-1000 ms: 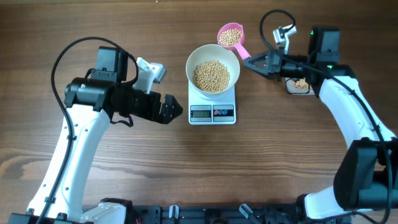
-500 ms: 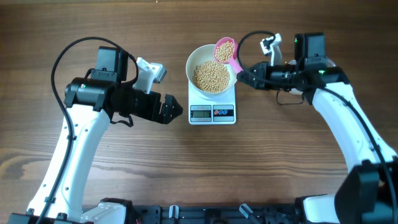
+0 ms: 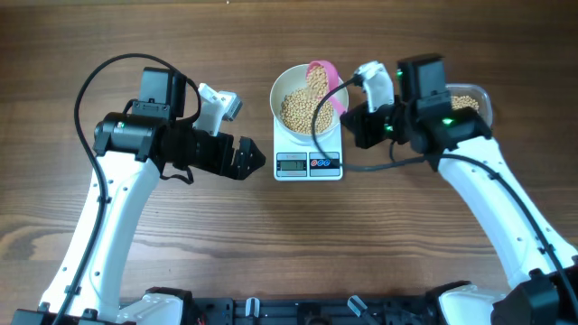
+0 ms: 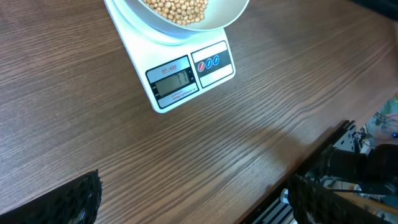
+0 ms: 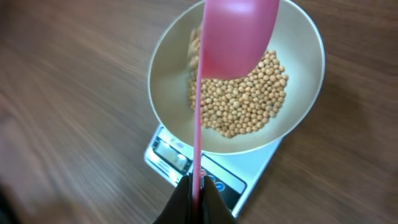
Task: Scoop item into bowl and weigh 150g on scale
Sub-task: 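Tip the pink scoop to pour soybeans into the white bowl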
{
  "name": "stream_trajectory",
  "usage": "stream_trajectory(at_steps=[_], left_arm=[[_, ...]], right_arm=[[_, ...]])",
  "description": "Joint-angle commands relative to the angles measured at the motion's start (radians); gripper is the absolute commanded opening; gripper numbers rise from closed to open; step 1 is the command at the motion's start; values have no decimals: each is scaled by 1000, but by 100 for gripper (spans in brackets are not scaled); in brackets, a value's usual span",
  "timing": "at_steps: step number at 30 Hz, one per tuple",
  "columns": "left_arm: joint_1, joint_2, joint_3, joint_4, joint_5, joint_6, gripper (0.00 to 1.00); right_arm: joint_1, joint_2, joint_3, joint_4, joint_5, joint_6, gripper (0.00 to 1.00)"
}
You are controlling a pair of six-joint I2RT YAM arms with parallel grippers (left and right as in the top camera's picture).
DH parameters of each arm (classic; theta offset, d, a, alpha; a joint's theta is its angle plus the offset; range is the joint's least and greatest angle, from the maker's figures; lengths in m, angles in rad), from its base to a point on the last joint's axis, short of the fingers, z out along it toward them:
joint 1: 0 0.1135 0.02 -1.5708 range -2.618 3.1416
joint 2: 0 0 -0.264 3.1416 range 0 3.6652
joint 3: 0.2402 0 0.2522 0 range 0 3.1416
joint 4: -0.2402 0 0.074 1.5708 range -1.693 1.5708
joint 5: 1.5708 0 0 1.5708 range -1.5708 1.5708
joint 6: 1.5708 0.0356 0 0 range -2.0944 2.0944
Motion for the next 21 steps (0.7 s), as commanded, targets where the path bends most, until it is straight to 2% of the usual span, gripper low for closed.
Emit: stream_trajectory(at_steps=[1,9,21], left_arm=[[-5,-10,-4,0,19,-2,100],[-5,-10,-4,0,19,-2,100],[-5,-10,-4,0,19,-2,100]], right_arm=[[52,-14,7,4,179,-71,4],[98,-14,7,5,287,-123,4],[98,-15,10,22,324,-164,4]])
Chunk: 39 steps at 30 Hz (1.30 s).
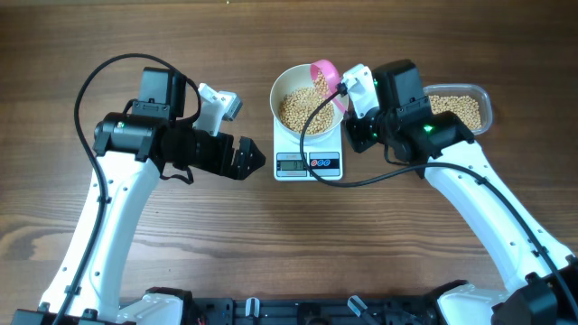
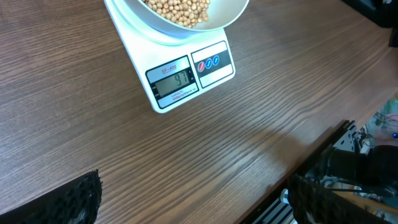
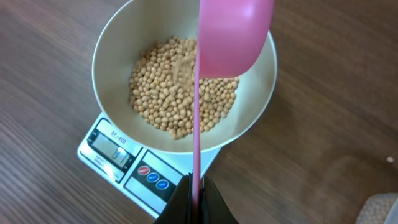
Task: Scoop item into bowl and weigh 150g on scale
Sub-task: 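Tip the pink scoop to pour soybeans into the white bowl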
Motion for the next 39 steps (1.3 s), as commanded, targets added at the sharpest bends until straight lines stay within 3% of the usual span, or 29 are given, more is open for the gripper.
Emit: stream_trajectory(at_steps=[1,10,20,26,32,35,39], left_arm=[[-5,-10,-4,0,19,-2,100],[-5,-10,-4,0,19,-2,100],[-5,-10,-4,0,19,-2,100],[-5,-10,-4,0,19,-2,100],[-5,-10,-4,0,19,-2,100],[-5,-10,-4,0,19,-2,100],[-5,-10,-4,0,19,-2,100]], right_arm=[[5,-15,10,8,29,-47,4],[8,-15,53,9,50,-74,5],[124,-14,61,8,296,-203,4],[128,-14,61,3,296,-202,5],[128,-15,61,11,292,-190,4],[127,-15,64,24,285,-117,4],[101,-16,91,14,134,-16,4]])
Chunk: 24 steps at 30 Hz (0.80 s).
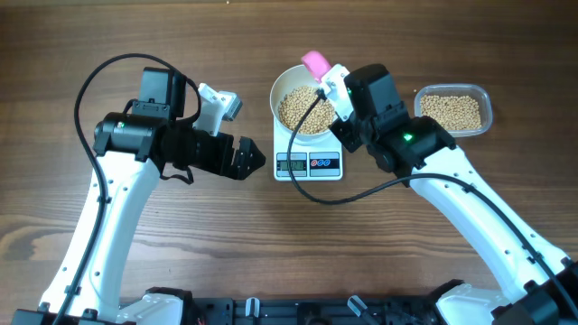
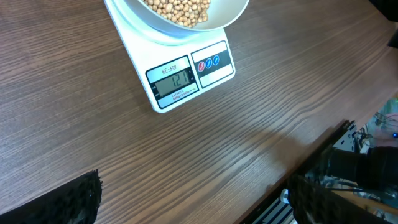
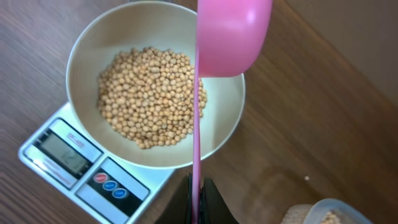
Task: Scoop item into bowl and weigh 150g on scale
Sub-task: 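Tip the pink scoop to pour soybeans into the white bowl, then move the empty pink scoop back right to the soybean tub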
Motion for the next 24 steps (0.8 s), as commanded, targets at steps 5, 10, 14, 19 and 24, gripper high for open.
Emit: stream_trajectory(at_steps=[5,10,14,19,24], left_arm=[[-5,-10,-4,0,19,-2,100],[-5,-10,-4,0,19,-2,100],[-5,-10,-4,0,19,-2,100],[-5,-10,-4,0,19,-2,100],[-5,-10,-4,0,19,-2,100]], right_arm=[[-132,-23,97,-19,-337,186,4],[-332,-31,124,-91,-594,214,5],[-524,-30,123,-204,-699,216,4],[-705,-30,123,-333,-690,210,4],[-839,-30,123,-385,-691,212,5]])
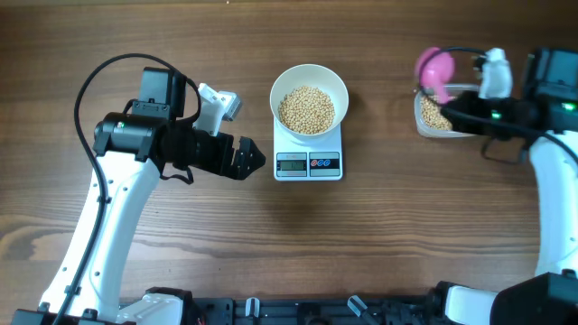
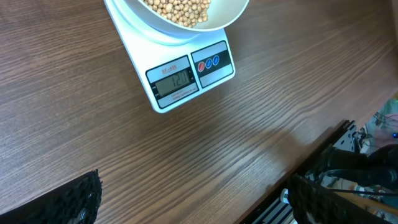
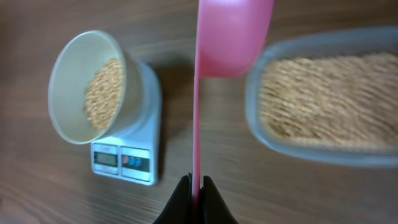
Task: Scoop item into bowl and weigh 150g on scale
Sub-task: 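Move the empty pink scoop back right to the soybean tub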
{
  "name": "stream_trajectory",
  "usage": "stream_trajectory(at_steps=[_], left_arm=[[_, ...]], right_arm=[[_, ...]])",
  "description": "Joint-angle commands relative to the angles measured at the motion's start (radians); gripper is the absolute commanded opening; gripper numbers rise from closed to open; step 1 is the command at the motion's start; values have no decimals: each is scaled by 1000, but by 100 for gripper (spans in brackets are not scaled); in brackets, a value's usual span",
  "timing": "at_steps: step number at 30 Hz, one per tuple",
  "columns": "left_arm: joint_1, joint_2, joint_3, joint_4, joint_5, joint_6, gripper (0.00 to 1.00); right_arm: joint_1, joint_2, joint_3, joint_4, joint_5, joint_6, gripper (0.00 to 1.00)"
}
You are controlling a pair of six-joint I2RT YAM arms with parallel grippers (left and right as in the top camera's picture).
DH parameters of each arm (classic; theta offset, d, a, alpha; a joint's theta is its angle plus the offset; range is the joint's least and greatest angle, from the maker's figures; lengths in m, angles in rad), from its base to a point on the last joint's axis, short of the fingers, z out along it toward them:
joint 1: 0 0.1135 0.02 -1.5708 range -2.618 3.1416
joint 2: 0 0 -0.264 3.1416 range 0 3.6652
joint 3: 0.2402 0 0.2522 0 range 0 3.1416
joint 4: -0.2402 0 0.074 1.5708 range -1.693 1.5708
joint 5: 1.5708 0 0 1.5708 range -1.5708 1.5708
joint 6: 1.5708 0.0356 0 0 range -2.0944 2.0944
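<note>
A white bowl (image 1: 309, 108) of tan beans sits on the white scale (image 1: 309, 163) at the table's middle; its display (image 2: 175, 79) reads about 120. My right gripper (image 3: 196, 186) is shut on the thin handle of a pink scoop (image 1: 433, 67), whose head (image 3: 232, 34) hangs at the left end of the clear bean container (image 1: 436, 116) at the far right. My left gripper (image 1: 246, 158) stands open just left of the scale, nothing between its fingers (image 2: 78, 198).
The container (image 3: 323, 99) holds plenty of beans. The table's near edge and a dark rail (image 2: 323, 171) show at the lower right of the left wrist view.
My right gripper has moved the pink scoop from over the bowl's far rim to the bean container at the far right. The scale reading stays about 120. The left arm is unmoved.
The scoop was tipped over the bowl and the display was blank. Then the scale read about 91, later about 121, with the scoop still above the bowl. Now the scoop is back at the container.
</note>
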Motion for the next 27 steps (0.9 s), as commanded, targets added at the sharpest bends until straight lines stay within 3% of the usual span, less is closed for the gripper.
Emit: stream_trajectory(at_steps=[1,6,16,27], left_arm=[[-5,-10,-4,0,19,-2,100],[-5,-10,-4,0,19,-2,100],[-5,-10,-4,0,19,-2,100],[-5,-10,-4,0,19,-2,100]], right_arm=[[-75,-22,21,-14,-44,7,4],[-107,-22,21,-58,10,7,4],[-106,-11,21,-88,333,1,4],[-69,48,21,-114,431,-166,4]])
